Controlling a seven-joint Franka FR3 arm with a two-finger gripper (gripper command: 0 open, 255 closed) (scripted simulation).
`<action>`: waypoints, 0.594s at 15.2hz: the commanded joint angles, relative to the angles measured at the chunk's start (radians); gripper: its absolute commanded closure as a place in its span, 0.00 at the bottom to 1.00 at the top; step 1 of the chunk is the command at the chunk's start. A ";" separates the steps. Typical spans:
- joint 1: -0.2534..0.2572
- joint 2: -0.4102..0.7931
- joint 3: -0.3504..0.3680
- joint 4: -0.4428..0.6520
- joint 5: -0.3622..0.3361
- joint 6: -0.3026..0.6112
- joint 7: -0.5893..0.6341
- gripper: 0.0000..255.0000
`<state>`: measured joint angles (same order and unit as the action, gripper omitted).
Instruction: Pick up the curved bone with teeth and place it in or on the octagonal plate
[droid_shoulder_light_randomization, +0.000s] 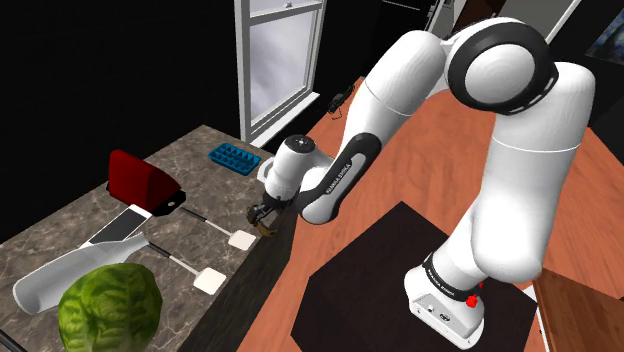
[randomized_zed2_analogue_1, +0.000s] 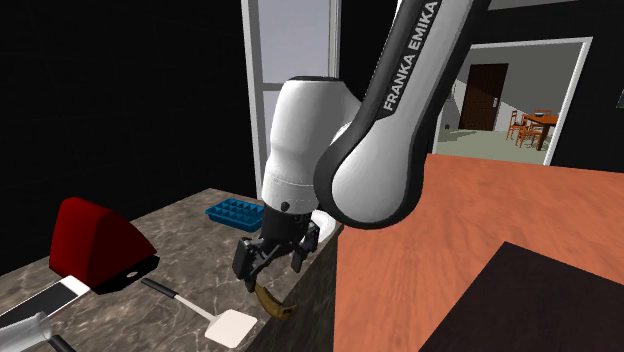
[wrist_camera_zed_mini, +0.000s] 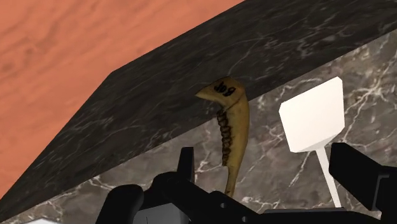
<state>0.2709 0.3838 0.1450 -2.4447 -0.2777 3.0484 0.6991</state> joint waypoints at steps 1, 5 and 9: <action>0.040 0.048 -0.037 0.031 -0.017 0.022 0.025 0.00; 0.072 0.114 -0.070 0.065 -0.027 0.056 0.037 0.00; 0.089 0.156 -0.088 0.089 -0.030 0.076 0.042 0.00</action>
<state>0.3570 0.5351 0.0594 -2.3587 -0.3071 3.1219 0.7403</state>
